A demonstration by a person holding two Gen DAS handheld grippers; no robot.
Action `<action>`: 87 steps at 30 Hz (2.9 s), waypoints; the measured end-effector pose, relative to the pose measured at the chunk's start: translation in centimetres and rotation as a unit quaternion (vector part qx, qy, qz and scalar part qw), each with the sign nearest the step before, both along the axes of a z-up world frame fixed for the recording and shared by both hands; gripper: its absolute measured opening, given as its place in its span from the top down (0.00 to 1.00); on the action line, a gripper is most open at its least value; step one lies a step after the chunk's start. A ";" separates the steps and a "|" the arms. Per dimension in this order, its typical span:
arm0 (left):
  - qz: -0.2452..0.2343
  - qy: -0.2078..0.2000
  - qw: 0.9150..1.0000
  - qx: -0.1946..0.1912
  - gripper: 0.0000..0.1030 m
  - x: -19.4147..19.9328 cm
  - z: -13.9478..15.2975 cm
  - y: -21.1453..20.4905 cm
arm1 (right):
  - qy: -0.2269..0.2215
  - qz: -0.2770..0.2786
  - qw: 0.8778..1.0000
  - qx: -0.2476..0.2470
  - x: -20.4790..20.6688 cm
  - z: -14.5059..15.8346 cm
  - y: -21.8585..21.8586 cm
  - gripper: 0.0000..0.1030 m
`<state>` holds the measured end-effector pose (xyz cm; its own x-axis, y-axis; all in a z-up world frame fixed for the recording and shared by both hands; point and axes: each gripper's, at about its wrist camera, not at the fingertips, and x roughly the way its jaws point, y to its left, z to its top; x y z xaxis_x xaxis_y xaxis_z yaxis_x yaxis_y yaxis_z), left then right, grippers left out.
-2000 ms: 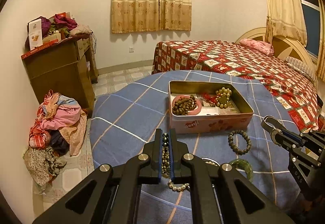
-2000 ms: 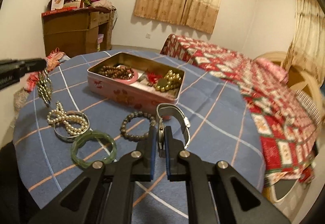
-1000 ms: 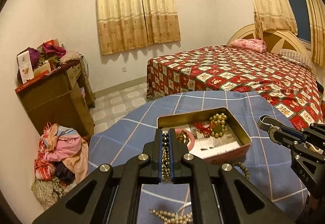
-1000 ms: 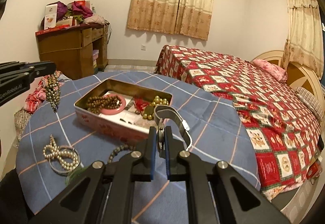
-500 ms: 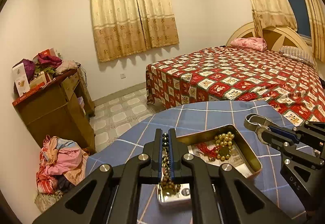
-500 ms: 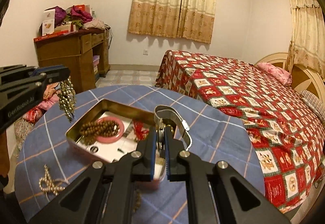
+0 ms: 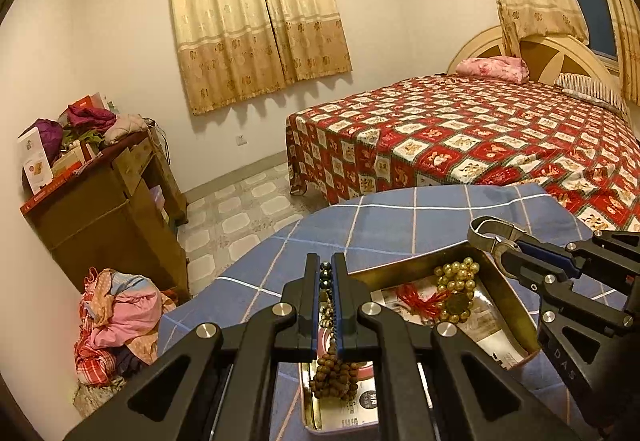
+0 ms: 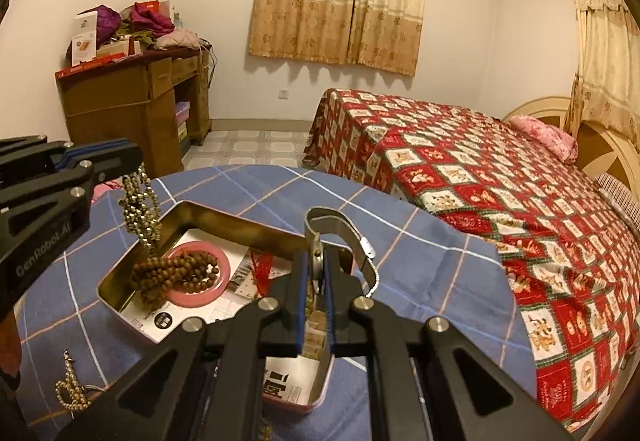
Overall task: Organize jewelry
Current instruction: 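Carry the dark bead strand and silver watch with both tools over the tin, then lower both items into the tin and open both tools, then withdraw both tools from the tin toward the pearls and bead bracelet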
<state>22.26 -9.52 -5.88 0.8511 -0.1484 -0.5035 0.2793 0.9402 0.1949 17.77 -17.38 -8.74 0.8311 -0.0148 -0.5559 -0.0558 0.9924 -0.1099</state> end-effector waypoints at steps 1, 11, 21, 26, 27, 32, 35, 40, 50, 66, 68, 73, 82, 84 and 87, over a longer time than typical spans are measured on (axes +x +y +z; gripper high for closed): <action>0.000 0.001 1.000 0.001 0.96 0.1 -0.2 -0.1 | 0.001 0.000 1.000 -0.001 0.1 -0.1 0.1 0.91; 0.006 0.020 1.000 0.011 0.96 1.5 -2.0 -0.3 | 0.016 -0.004 1.000 -0.004 1.5 -1.3 0.5 0.91; 0.006 0.040 0.999 0.024 0.96 2.4 -4.0 -0.8 | 0.041 -0.004 0.999 -0.005 2.6 -2.9 0.7 0.91; 0.009 0.047 0.998 0.035 0.95 2.6 -4.8 -0.9 | 0.049 -0.006 0.999 -0.007 2.7 -3.3 0.8 0.89; 0.010 0.048 0.998 0.037 0.95 2.6 -4.9 -0.9 | 0.048 -0.007 0.999 -0.007 2.6 -3.3 0.8 0.89; 0.018 0.048 0.997 0.051 0.57 2.1 -5.0 -0.7 | 0.045 -0.004 0.999 -0.012 2.1 -3.0 0.9 0.68; 0.033 0.015 0.998 0.050 0.20 1.1 -4.4 -0.1 | 0.045 -0.011 0.999 -0.011 1.5 -2.9 0.7 0.61; 0.032 0.019 0.998 0.052 0.20 0.9 -4.2 0.3 | 0.044 -0.022 0.999 -0.016 0.7 -3.0 0.5 0.57; 0.036 0.026 0.997 0.059 0.20 0.9 -4.6 -0.1 | 0.036 -0.031 0.999 -0.022 -0.5 -2.7 0.5 0.45; 0.074 0.044 0.995 0.047 0.20 -4.9 -5.4 5.8 | 0.060 -0.060 0.996 0.007 -6.8 -3.5 -1.9 0.35; 0.083 0.056 0.994 0.047 0.20 -6.8 -6.4 7.0 | 0.073 -0.061 0.995 0.007 -7.6 -4.1 -1.9 0.35; 0.088 0.078 0.993 0.030 0.20 -10.3 -7.9 8.8 | 0.086 -0.057 0.995 0.008 -8.9 -4.9 -1.5 0.35; 0.082 0.104 0.991 -0.001 0.20 -13.6 -9.2 9.1 | 0.085 -0.051 0.995 0.003 -10.0 -5.3 -0.4 0.35; 0.075 0.098 0.992 0.004 0.20 -14.0 -9.0 8.4 | 0.084 -0.050 0.995 0.004 -10.4 -5.4 -0.2 0.35; 0.064 0.106 0.992 0.004 0.20 -14.1 -9.2 7.7 | 0.083 -0.049 0.995 0.003 -10.7 -5.5 0.0 0.34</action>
<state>8.20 -1.82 -15.10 0.7374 -0.0423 -0.6742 0.1937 0.9693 0.1511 7.10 -17.36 -14.24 0.7229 -0.0874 -0.6854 0.0250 0.9946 -0.1005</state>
